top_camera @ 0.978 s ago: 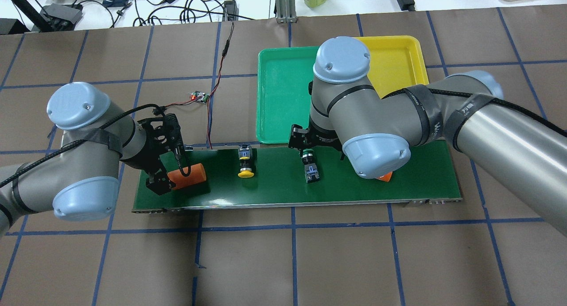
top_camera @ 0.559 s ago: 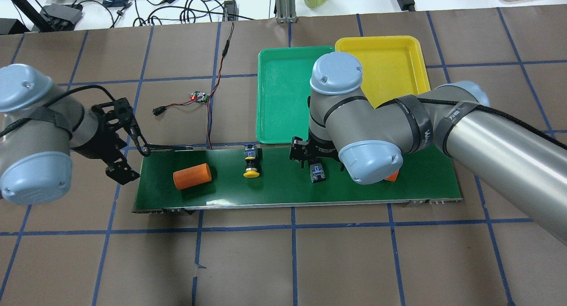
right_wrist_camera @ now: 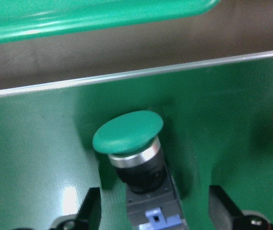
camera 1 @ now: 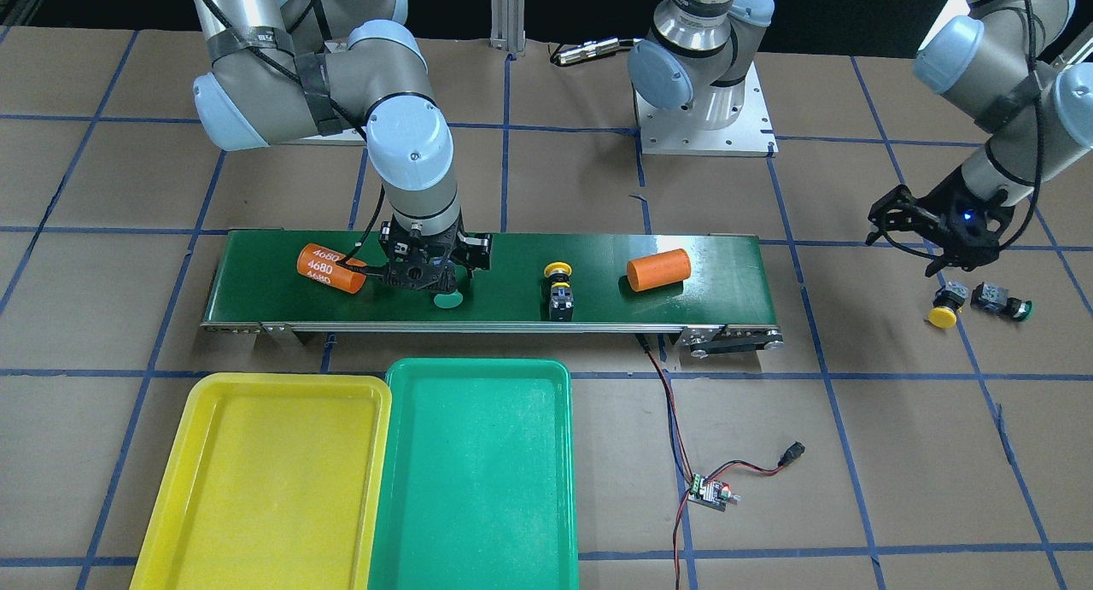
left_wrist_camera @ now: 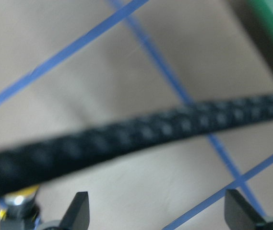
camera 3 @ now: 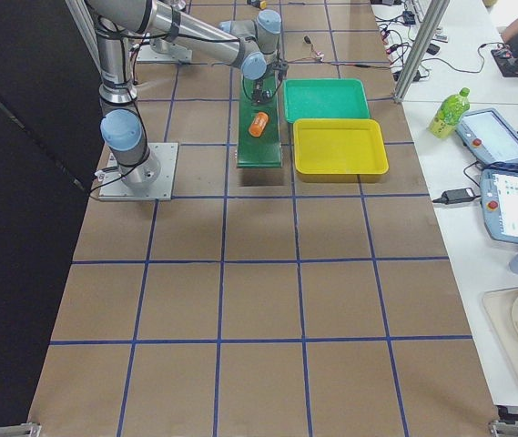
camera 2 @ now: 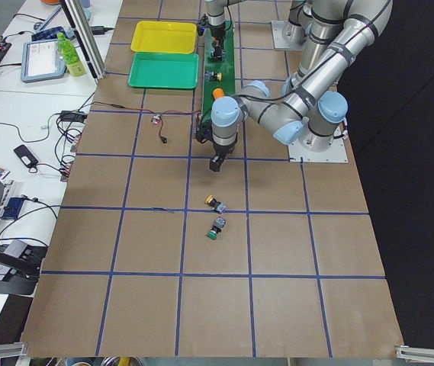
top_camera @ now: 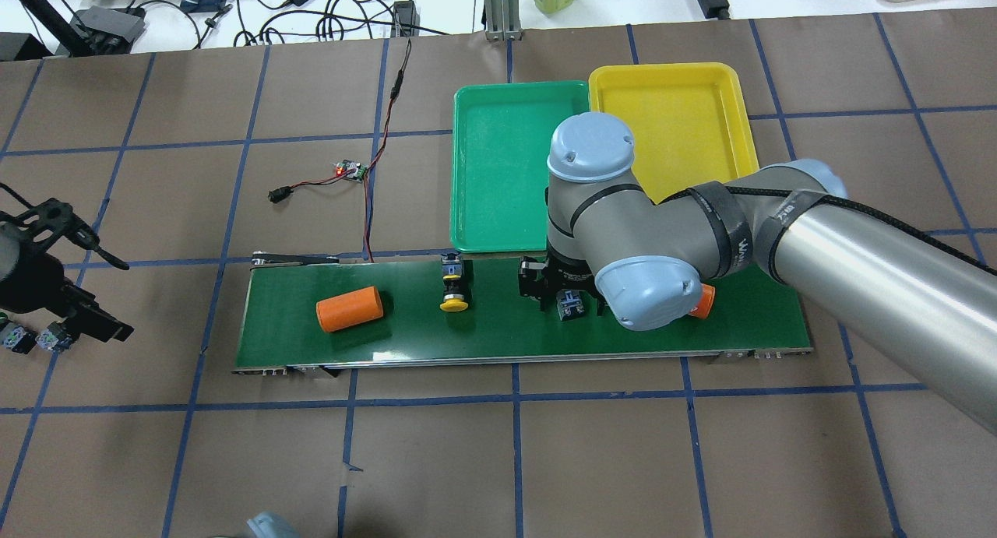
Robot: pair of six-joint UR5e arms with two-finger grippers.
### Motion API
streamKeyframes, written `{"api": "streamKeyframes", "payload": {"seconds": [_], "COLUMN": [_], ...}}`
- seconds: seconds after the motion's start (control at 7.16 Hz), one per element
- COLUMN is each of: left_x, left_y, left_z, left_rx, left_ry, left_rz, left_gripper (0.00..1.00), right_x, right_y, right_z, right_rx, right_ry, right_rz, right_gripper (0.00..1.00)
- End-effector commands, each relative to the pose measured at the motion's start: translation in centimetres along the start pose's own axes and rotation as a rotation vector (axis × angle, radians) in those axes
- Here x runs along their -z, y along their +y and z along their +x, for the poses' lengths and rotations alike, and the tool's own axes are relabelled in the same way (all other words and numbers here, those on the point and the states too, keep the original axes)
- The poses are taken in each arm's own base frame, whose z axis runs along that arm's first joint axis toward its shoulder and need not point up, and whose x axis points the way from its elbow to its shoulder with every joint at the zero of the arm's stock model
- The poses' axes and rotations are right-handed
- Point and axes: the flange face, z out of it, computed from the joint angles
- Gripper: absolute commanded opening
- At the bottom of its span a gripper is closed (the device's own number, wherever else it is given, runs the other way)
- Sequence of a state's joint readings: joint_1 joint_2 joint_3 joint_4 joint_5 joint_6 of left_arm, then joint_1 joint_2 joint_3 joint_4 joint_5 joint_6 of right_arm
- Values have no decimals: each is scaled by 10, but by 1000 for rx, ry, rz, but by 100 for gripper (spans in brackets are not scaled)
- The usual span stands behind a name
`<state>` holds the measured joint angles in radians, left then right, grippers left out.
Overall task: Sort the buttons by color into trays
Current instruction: 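Lift green button with right gripper while left gripper grasps a yellow button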
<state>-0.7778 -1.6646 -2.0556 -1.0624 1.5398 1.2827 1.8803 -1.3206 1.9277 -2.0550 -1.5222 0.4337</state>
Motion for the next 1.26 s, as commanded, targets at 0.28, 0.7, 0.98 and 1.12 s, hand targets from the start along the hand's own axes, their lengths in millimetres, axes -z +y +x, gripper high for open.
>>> {"api": "streamKeyframes", "payload": {"seconds": [0.28,0.7,0.98,1.12], "left_x": [-28,-72,-90,-91], "left_y": [22,25,29,29], "left_z": [-101,-107,-99,-97], "left_rx": [139,21,29,23], "left_ry": [21,-25,-21,-22], "left_rz": [-9,-13,-31,-34], "left_gripper": [100,100,80,41], "right_x": [22,114,75,63], "right_y": [-5,-43,-117,-154], "right_z": [1,6,19,35], "right_rx": [-4,-44,-26,-18], "right_ry": [-19,-87,-47,-40], "right_rz": [45,247,410,400], "right_gripper": [0,0,0,0]}}
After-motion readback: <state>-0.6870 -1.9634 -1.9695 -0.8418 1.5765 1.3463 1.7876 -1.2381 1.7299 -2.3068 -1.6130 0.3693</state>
